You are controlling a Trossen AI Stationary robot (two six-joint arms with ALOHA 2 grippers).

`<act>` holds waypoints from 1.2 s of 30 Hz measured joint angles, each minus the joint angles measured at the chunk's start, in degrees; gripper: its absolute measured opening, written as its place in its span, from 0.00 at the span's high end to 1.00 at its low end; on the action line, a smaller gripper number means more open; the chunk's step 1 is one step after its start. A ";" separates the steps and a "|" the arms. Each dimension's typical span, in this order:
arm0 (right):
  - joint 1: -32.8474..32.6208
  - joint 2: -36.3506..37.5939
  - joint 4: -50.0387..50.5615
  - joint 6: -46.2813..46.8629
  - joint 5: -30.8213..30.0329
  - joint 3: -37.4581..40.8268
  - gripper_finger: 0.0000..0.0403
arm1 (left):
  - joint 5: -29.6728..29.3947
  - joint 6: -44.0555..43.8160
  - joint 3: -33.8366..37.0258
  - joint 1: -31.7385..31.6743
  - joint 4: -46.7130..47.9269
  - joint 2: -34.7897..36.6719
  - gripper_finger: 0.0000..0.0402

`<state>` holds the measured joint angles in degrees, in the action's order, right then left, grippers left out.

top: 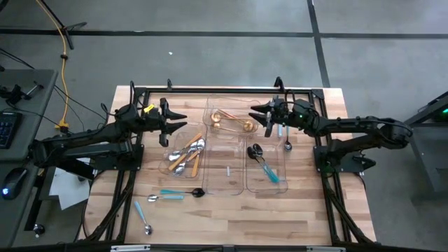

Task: Sort silverware by color (type)
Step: Put the blue spoon into the right transparent bin

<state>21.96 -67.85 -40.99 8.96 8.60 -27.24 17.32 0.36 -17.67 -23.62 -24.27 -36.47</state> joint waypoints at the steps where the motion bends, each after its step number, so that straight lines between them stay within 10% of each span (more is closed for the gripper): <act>1: 0.00 0.00 -0.01 -0.01 0.00 0.00 0.66 | 0.00 -0.11 0.00 0.02 0.02 0.00 0.74; 20: -5.55 0.02 1.73 4.51 -0.91 -2.92 0.66 | 0.00 -0.13 0.00 0.02 0.01 0.00 0.74; 36: -9.97 0.63 91.99 32.61 -45.35 -29.04 0.66 | 0.02 -1.97 0.00 0.02 0.05 0.00 0.74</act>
<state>11.99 -67.22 51.00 41.57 -36.75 -56.28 17.34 -1.61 -17.67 -23.59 -24.22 -36.47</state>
